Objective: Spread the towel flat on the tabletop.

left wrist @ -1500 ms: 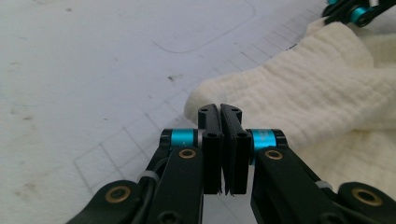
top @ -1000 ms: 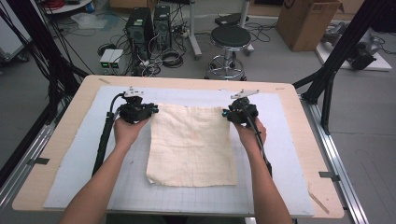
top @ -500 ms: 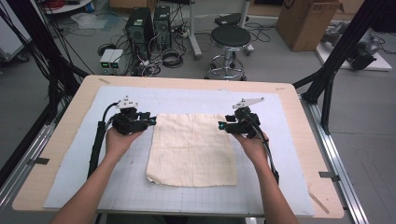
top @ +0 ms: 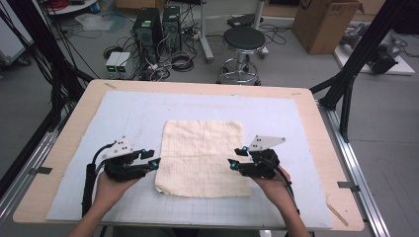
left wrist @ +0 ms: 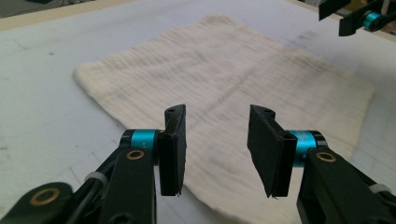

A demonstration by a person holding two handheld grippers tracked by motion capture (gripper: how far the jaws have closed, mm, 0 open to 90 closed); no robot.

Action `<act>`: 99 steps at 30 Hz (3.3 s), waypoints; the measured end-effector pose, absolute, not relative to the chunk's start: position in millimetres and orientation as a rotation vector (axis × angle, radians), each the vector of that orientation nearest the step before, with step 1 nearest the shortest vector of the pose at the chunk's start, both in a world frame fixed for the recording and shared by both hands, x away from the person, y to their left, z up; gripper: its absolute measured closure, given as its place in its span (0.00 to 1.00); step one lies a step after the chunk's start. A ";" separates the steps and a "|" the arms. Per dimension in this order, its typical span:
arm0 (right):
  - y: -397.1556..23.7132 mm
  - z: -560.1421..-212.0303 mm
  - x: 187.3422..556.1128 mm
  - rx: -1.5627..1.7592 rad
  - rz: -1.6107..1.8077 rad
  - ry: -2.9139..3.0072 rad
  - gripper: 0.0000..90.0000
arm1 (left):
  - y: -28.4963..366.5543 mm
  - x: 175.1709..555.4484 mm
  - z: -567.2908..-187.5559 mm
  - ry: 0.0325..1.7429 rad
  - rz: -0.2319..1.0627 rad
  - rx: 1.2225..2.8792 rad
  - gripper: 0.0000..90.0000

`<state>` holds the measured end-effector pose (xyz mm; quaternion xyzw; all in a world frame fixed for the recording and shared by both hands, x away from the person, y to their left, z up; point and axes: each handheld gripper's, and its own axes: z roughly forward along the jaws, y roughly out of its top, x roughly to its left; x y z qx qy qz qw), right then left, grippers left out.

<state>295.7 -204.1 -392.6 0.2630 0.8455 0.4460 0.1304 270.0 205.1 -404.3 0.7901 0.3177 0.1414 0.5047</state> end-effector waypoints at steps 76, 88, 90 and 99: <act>-181.7 -435.9 255.5 0.628 1.266 2.771 0.99 | 209.6 242.1 -427.9 0.734 0.192 2.143 0.96; -177.1 -433.6 242.2 0.601 1.296 2.791 1.00 | 221.3 219.2 -428.2 0.734 0.199 2.132 0.96; -177.4 -433.7 239.4 0.597 1.294 2.793 1.00 | 219.7 219.2 -430.3 0.730 0.208 2.144 0.95; -184.5 -427.9 246.4 0.667 1.360 2.729 0.83 | 216.5 233.4 -427.2 0.752 0.243 2.077 0.81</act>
